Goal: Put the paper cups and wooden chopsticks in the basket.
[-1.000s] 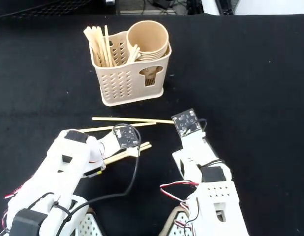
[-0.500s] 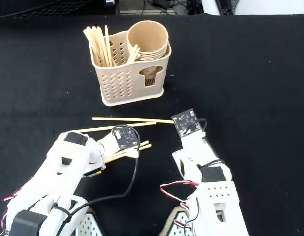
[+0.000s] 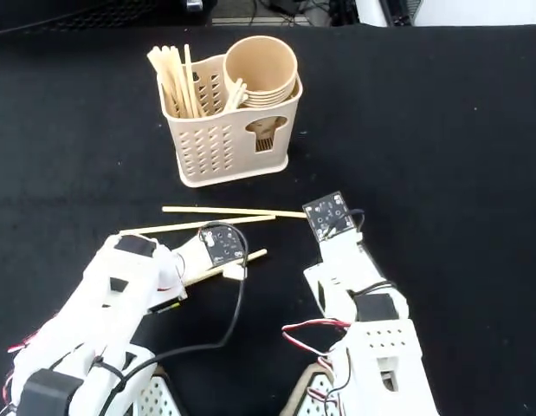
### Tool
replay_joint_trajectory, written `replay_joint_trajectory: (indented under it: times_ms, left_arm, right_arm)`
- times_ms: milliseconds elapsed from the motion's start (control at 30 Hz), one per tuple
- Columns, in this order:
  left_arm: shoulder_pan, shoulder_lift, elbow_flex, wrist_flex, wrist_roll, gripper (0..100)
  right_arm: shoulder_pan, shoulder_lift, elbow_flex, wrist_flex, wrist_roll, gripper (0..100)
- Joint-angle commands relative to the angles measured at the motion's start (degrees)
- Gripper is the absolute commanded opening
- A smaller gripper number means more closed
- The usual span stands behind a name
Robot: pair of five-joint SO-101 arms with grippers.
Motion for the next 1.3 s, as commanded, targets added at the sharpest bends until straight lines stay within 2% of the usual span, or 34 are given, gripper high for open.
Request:
replay_joint_trajectory:
  times_ms: [0, 233, 700, 900, 967, 1033, 1100, 1267]
  left_arm:
    - [0.5, 0.1, 0.0, -0.5, -0.4, 3]
    - [0.5, -0.5, -1.5, 4.0, -0.5, 3]
    - [-0.1, -0.6, -17.1, 23.2, -0.5, 3]
    - [-5.1, -0.6, -23.7, 28.0, -1.8, 3]
    - [-6.4, -0.7, -26.1, 31.5, -3.9, 3]
    - [-7.7, -1.5, -28.5, 34.1, -4.4, 3]
    - [-8.7, -4.2, -30.5, 35.4, -4.5, 3]
    - [-8.5, -16.9, -34.9, 38.9, -4.2, 3]
  right_arm:
    - [0.5, -0.7, 0.0, 0.0, 0.8, 17.7]
    - [0.5, -0.7, 0.0, 0.0, 0.7, 17.7]
    - [0.5, -0.7, 0.0, 0.0, 0.4, 17.7]
    - [0.6, -0.7, 0.0, 0.0, 0.4, 17.6]
    - [0.6, -0.7, 0.0, 0.0, 0.4, 13.2]
    - [0.6, -0.7, 0.0, -0.1, 0.4, 1.5]
    - [0.6, -0.7, 0.0, -0.1, 0.4, 3.5]
    - [0.6, -0.7, 0.0, -0.3, 0.4, 1.2]
